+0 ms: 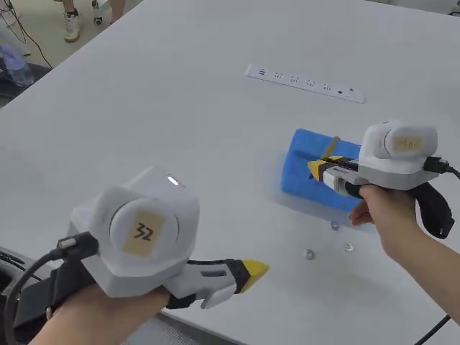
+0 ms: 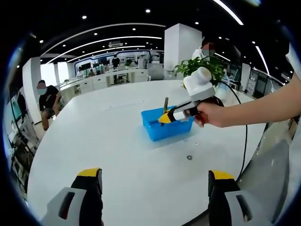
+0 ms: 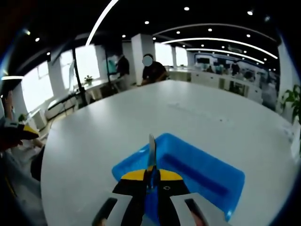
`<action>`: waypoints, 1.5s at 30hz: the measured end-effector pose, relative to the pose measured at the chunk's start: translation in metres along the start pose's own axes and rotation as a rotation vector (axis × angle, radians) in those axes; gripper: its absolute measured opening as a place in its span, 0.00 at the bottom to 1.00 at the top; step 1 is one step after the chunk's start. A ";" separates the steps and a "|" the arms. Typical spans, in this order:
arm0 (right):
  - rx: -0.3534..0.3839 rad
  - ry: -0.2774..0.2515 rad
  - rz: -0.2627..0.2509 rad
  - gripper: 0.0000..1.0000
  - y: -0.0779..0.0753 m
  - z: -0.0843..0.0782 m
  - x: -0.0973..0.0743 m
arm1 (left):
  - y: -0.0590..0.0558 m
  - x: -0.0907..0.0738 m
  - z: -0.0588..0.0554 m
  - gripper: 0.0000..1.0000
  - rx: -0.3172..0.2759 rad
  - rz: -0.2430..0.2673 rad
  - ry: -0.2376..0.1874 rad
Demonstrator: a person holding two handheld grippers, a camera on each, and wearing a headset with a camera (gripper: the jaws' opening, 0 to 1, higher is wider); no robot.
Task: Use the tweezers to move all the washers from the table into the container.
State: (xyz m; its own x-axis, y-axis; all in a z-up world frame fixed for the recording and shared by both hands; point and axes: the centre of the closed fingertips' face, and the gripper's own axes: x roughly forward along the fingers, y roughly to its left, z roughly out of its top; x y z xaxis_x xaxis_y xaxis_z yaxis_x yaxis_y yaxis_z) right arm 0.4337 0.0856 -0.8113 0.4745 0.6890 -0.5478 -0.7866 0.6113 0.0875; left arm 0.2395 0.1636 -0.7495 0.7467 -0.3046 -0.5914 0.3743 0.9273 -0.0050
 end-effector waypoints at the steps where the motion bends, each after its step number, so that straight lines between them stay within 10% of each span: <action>1: -0.001 0.001 0.002 0.04 0.000 -0.001 0.000 | 0.000 0.000 0.000 0.95 0.001 0.000 0.001; 27: -0.023 -0.012 -0.027 0.05 0.000 0.004 -0.008 | 0.000 -0.004 0.003 0.95 0.015 0.000 -0.004; 45: -0.128 -0.111 0.013 0.05 0.021 0.040 -0.063 | -0.009 -0.009 0.017 0.96 0.058 -0.022 -0.028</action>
State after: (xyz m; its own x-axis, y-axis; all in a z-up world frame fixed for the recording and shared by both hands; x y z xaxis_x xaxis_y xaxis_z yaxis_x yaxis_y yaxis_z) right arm 0.4028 0.0703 -0.7415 0.4989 0.7398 -0.4515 -0.8336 0.5521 -0.0164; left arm 0.2391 0.1541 -0.7302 0.7527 -0.3319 -0.5686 0.4218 0.9062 0.0294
